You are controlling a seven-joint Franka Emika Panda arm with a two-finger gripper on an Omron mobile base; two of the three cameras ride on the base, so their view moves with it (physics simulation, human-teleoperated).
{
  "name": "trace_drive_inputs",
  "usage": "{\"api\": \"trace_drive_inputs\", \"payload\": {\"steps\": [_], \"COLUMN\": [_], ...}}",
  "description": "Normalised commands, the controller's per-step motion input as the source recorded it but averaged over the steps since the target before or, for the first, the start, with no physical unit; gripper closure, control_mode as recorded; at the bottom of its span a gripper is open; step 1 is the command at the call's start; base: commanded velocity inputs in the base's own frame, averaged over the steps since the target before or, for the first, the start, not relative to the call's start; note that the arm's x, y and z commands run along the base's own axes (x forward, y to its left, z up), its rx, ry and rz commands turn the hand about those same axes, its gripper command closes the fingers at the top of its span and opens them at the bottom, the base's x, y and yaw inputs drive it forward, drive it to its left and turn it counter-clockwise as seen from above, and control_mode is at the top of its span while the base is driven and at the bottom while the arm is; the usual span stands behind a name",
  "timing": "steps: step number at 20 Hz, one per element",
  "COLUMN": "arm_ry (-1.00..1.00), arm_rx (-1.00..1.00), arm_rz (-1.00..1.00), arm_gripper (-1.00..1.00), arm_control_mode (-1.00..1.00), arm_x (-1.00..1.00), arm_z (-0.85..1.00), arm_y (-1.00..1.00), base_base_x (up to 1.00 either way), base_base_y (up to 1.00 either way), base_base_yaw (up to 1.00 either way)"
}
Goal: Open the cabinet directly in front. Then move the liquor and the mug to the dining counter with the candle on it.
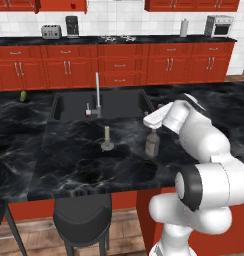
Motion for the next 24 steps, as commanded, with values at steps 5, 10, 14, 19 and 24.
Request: {"api": "trace_drive_inputs", "payload": {"steps": [5,10,14,19,24], "arm_ry": [0.16,0.30,0.39,0.44,0.63], "arm_rx": [0.03,0.07,0.11,0.10,0.05], "arm_rz": [-0.06,-0.08,-0.08,-0.07,-0.01], "arm_gripper": [-1.00,-1.00,-1.00,-1.00,-1.00], "arm_control_mode": [-1.00,-1.00,-1.00,-1.00,-1.00], "arm_x": [-0.84,-1.00,-1.00,-1.00,-0.68], "arm_z": [1.00,1.00,1.00,1.00,0.64], "arm_y": [0.00,-0.09,-0.19,-0.22,-0.10], "base_base_x": [0.00,0.00,0.00,0.00,0.00], "base_base_y": [0.00,0.00,0.00,0.00,0.00], "base_base_yaw": [0.00,0.00,0.00,0.00,0.00]}}
